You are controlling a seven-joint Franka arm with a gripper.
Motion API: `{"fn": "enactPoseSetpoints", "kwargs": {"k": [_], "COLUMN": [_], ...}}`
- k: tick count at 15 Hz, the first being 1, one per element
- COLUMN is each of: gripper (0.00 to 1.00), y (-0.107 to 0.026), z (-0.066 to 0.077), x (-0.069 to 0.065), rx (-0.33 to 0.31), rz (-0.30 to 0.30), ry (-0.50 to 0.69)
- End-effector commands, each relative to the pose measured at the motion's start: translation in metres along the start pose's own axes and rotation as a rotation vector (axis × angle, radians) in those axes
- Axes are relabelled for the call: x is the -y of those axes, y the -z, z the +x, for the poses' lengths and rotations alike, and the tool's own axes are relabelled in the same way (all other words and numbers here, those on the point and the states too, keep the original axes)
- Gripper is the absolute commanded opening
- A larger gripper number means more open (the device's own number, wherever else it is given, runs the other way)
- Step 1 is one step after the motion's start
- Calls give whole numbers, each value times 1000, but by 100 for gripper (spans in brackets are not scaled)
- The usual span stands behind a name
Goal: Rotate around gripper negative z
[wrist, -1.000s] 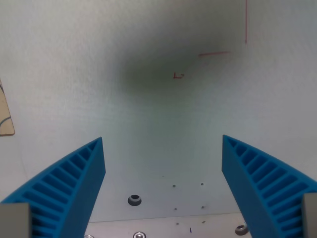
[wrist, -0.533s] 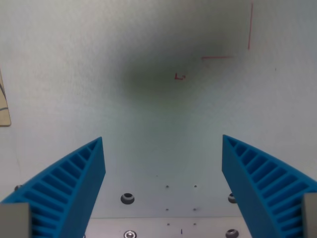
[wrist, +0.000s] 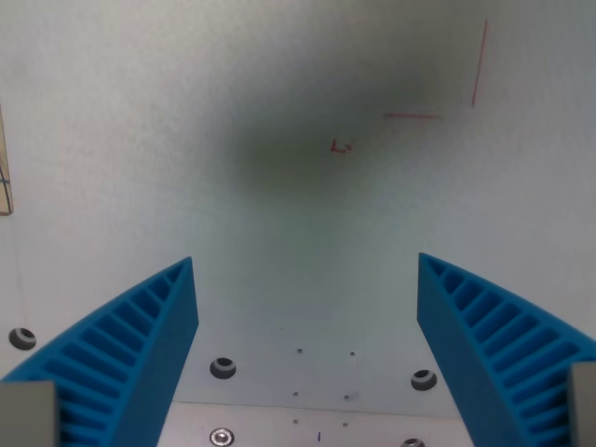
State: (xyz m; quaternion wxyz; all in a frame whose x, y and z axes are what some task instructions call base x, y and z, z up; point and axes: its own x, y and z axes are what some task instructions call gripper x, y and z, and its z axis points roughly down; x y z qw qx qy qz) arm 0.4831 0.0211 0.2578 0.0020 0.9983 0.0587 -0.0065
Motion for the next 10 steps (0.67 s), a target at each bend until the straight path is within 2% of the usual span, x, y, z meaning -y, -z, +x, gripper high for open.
{"fn": "enactPoseSetpoints", "kwargs": {"k": [1, 10], "gripper": [100, 100], "y": [1, 1], "z": [0, 0], "x": [-1, -1], "rx": [-3, -3], "rz": [0, 0], "ry": [146, 251]}}
